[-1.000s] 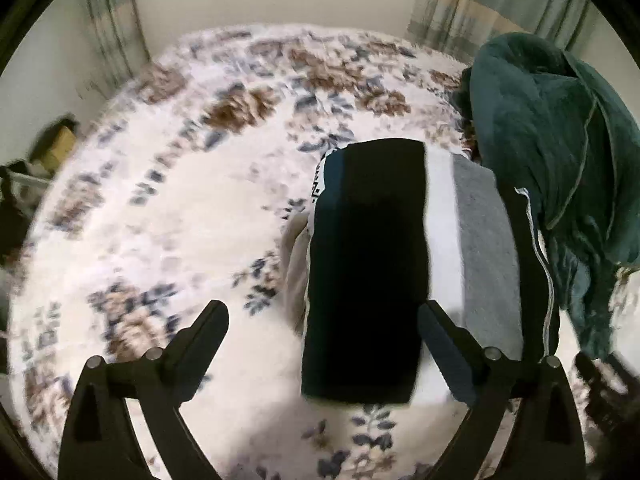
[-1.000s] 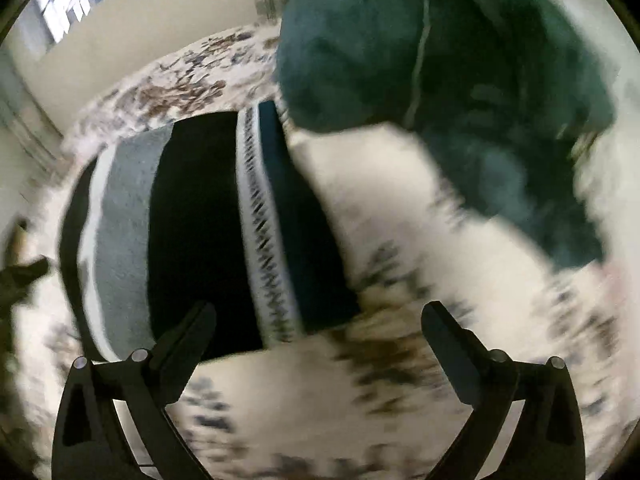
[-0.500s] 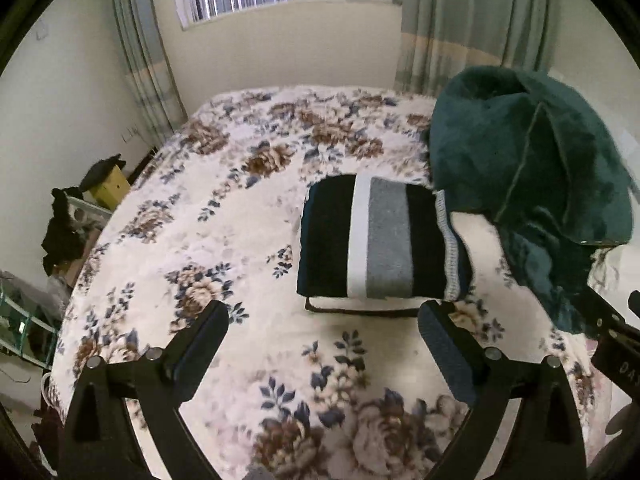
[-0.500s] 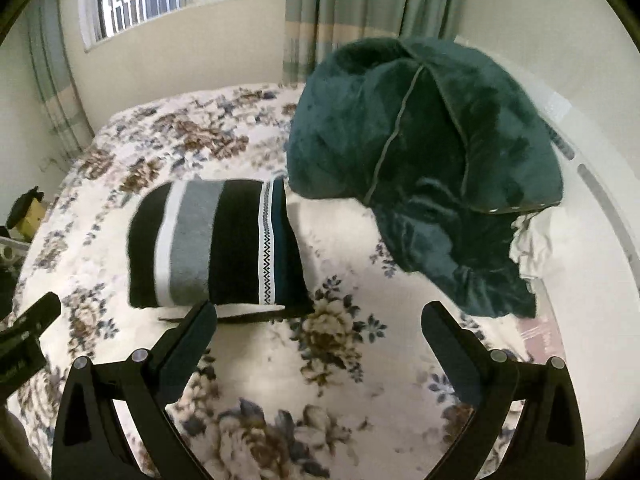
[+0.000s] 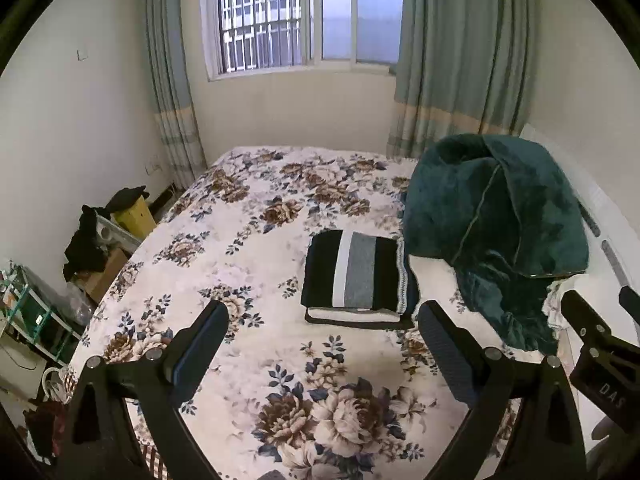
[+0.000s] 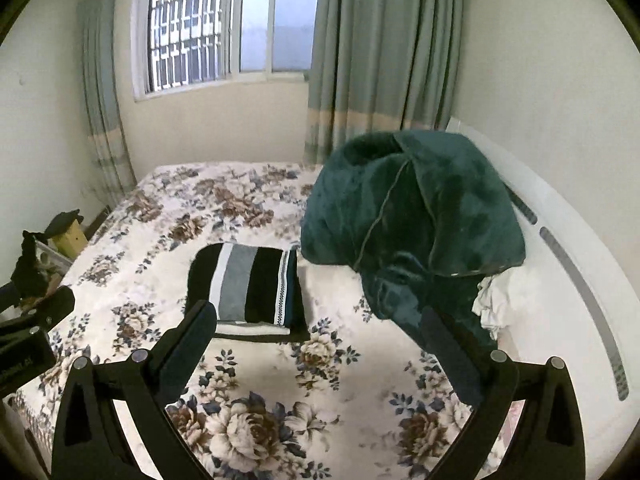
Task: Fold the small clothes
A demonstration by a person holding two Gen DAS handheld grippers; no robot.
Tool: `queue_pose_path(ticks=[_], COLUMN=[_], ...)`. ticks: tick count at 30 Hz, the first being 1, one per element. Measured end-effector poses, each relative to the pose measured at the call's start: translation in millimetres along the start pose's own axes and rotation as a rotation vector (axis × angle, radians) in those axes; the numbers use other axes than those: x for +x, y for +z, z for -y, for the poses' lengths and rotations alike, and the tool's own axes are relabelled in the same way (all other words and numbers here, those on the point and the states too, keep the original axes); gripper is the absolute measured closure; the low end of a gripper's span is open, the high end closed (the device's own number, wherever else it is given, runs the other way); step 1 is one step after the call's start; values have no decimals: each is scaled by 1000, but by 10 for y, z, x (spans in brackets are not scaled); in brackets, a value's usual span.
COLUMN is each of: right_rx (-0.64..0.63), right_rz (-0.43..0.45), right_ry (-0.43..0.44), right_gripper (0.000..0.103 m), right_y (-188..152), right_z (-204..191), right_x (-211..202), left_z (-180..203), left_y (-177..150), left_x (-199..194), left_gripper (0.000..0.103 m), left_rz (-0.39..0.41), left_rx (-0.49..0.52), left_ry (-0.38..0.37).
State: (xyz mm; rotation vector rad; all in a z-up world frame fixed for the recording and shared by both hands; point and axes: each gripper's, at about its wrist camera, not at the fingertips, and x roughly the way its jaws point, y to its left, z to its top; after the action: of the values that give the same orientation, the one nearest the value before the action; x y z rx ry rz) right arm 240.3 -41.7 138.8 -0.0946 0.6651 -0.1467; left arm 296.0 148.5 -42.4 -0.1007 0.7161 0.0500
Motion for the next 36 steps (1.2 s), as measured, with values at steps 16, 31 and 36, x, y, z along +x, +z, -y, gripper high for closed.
queue_pose_path(ticks=[16, 31, 36], right_rx=[14, 3, 7], right_rz=[92, 111, 107], right_ry=[59, 83, 94], right_gripper=[0, 0, 0], right_y=[-122, -105, -97], right_z=[305, 398, 412], right_x=[-1214, -1221, -1216], left_z=[40, 94, 112], left_y=[-173, -244, -237], left_x=[-641, -750, -765], left_gripper=[0, 0, 0], left_rz=[68, 85, 90], left_rx=[-34, -18, -13], left_ry=[8, 49, 51])
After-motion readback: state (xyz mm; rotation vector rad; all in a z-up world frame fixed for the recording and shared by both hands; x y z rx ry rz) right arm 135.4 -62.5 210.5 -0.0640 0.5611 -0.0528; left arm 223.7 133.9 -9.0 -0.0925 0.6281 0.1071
